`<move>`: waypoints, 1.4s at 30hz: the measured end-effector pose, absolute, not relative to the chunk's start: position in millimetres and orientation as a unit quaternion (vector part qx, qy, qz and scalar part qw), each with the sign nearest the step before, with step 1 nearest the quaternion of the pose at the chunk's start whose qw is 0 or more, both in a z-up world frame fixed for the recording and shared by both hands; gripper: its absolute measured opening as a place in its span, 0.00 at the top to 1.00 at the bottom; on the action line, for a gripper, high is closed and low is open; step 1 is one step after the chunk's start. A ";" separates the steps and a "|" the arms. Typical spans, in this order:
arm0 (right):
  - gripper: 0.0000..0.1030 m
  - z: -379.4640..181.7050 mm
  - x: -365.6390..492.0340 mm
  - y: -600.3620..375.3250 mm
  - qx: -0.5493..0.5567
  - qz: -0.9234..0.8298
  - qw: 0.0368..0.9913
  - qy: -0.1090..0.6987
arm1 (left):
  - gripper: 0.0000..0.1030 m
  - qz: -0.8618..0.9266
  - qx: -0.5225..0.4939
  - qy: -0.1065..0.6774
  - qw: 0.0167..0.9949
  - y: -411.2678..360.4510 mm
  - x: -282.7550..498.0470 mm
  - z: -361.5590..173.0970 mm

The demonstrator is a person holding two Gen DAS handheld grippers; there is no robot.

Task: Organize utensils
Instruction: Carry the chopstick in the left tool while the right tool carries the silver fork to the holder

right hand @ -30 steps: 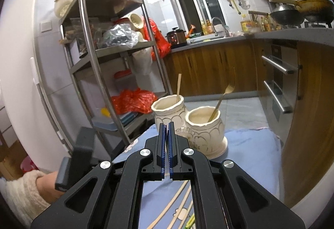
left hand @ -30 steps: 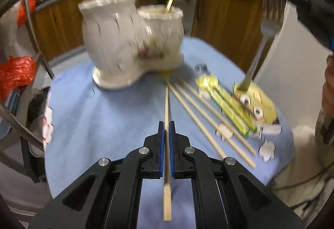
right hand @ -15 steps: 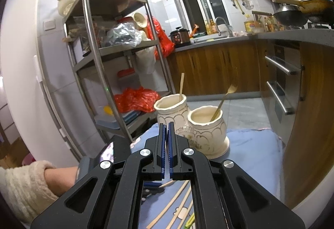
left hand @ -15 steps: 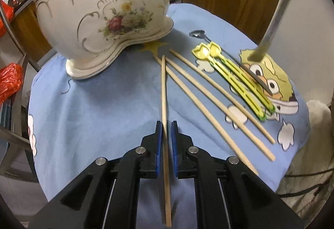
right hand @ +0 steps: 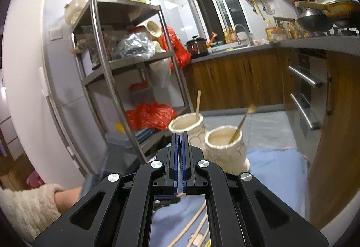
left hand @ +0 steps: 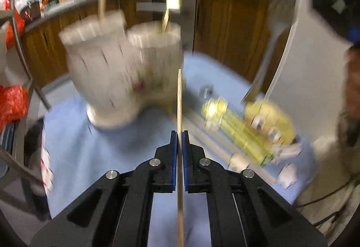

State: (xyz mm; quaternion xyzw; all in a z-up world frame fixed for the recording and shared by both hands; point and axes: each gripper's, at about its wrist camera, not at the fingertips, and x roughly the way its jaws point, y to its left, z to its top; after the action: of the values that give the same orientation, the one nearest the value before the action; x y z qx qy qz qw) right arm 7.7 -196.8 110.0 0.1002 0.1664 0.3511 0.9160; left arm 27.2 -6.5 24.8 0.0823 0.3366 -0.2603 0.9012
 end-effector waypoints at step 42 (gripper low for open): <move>0.97 83.5 145.6 -179.8 0.219 0.336 0.902 0.160 | 0.96 -0.142 -0.050 0.128 0.980 41.5 134.5 64.1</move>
State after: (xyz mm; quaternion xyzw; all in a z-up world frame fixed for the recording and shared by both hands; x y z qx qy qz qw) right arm 145.6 -179.8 83.5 0.2189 0.1599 0.3359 0.9020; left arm 134.5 41.5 64.1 -0.0505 0.1277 -0.1420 0.9803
